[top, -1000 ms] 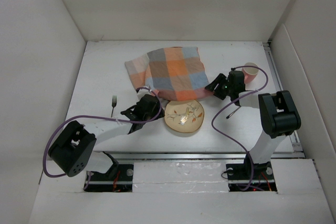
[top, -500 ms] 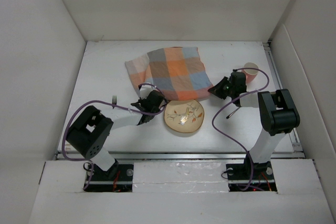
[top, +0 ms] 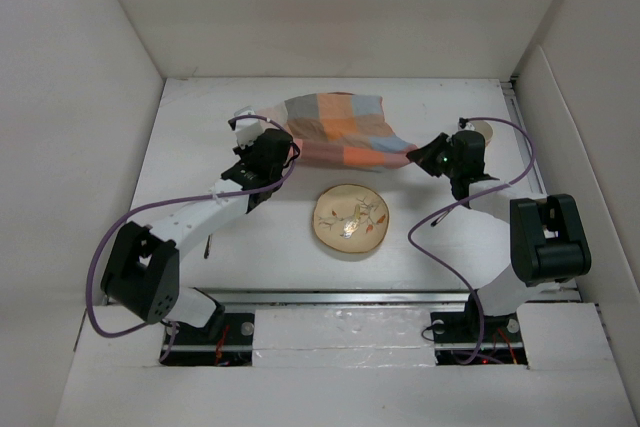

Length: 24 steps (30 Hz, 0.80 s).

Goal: Set the dinner table for one person

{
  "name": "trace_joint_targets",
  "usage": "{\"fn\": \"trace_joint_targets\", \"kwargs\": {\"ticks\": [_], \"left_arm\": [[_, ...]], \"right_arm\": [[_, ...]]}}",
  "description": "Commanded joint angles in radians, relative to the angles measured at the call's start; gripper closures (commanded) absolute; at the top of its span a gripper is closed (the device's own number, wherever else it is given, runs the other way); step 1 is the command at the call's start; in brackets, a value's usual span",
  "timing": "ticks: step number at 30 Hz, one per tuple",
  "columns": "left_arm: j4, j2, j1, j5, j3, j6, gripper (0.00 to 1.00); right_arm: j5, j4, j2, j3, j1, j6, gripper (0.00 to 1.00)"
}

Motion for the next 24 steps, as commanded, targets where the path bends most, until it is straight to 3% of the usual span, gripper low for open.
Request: {"fn": "trace_joint_targets", "kwargs": {"ticks": [1,2,4,7,12,13,17,24], "left_arm": [[-0.087,-0.089,-0.047,-0.156,0.020,0.027,0.98],[-0.110,-0.100,-0.057,-0.163,0.003,-0.017,0.92],[-0.171,-0.115,-0.075,-0.138,-0.062,-0.072,0.62],[-0.175,-0.196,-0.075,-0.055,-0.170,-0.112,0.40],[-0.175,-0.412,-0.045,0.100,-0.268,-0.192,0.35],[-0.155,-0.437,-0.031,0.199,-0.309,-0.256,0.35],[-0.025,-0.557,-0.021,0.378,-0.438,-0.447,0.37],[0.213,-0.507,-0.021,0.467,-0.577,-0.662,0.37]], "right_arm": [[0.055,0.075,-0.029,-0.080,-0.009,-0.014,1.00],[0.055,0.101,-0.018,-0.100,-0.009,-0.011,1.00],[0.027,0.142,-0.009,-0.145,-0.020,-0.026,1.00],[0.027,0.132,-0.037,-0.150,-0.039,-0.043,1.00],[0.027,0.108,-0.063,-0.134,-0.040,-0.054,1.00],[0.027,0.101,-0.061,-0.128,-0.029,-0.058,1.00],[0.039,0.089,-0.067,-0.123,-0.029,-0.071,1.00],[0.025,0.082,-0.075,-0.120,-0.020,-0.086,1.00]]}}
